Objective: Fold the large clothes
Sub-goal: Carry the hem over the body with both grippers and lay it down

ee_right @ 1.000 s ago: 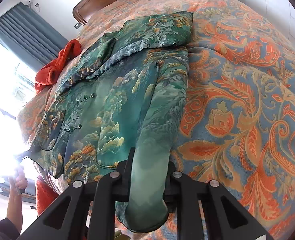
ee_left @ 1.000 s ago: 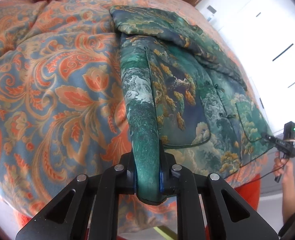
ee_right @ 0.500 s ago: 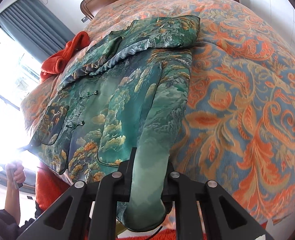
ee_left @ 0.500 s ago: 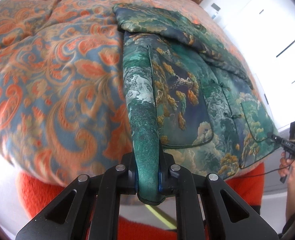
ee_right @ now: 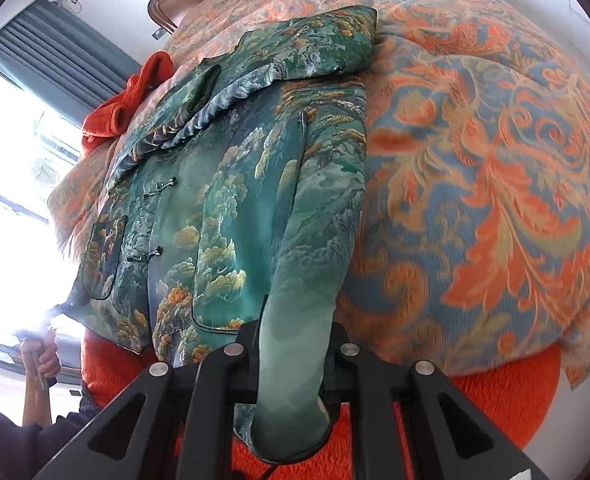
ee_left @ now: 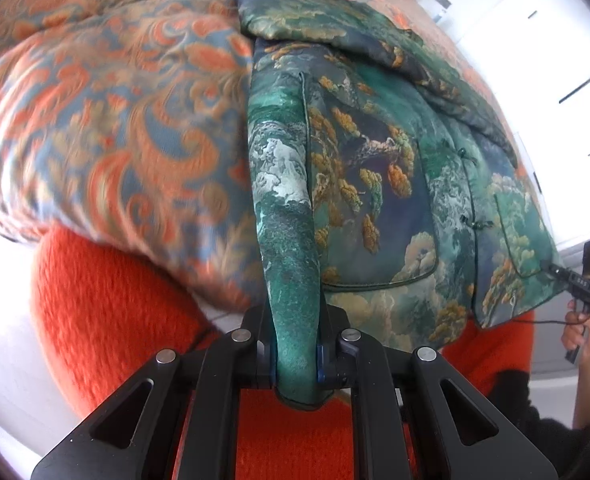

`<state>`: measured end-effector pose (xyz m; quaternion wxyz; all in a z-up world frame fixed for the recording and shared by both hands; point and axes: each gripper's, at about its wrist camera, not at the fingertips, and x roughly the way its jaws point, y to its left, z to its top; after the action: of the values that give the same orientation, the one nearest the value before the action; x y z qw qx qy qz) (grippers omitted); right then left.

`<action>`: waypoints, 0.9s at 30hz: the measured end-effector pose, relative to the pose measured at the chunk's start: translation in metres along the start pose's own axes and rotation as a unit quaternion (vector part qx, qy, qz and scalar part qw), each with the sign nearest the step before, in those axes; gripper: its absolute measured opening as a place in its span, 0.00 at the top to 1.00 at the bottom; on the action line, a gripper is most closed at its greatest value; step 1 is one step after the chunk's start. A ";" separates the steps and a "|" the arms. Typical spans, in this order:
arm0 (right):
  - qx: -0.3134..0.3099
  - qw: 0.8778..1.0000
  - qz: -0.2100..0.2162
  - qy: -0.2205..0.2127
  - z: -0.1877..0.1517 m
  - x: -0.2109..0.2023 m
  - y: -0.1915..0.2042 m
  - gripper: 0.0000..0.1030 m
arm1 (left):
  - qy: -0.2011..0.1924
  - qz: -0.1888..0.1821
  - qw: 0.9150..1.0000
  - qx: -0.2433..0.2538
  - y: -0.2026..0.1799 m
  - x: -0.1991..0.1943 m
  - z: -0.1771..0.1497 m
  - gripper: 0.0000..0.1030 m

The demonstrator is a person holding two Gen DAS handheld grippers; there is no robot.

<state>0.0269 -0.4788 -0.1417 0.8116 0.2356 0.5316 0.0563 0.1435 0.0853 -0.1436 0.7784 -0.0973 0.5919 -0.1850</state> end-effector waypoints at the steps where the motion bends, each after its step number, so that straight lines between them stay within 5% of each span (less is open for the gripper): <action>1: 0.001 1.000 0.001 0.002 -0.001 -0.002 0.000 0.86 | 0.002 -0.001 1.000 -0.002 0.000 0.000 0.001 0.89; 9: 0.040 0.999 0.015 0.023 -0.006 0.002 -0.014 0.86 | 0.037 -0.007 0.999 -0.029 0.003 0.013 -0.003 0.89; 17: 0.062 0.997 0.026 0.037 0.002 -0.002 -0.018 0.87 | 0.038 -0.039 0.997 -0.045 -0.003 0.000 0.027 0.90; 23: 0.086 0.992 0.094 -0.001 0.029 -0.035 -0.017 0.90 | -0.036 -0.131 0.989 -0.063 -0.012 -0.048 0.099 0.91; 27: 0.084 0.985 0.143 -0.048 0.095 -0.058 -0.015 0.90 | -0.095 -0.159 0.982 -0.026 -0.033 -0.061 0.181 0.91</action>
<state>0.0843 -0.5427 -0.0692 0.7973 0.3788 0.4555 0.1153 0.2973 0.0673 -0.0268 0.7887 -0.2276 0.4970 -0.2811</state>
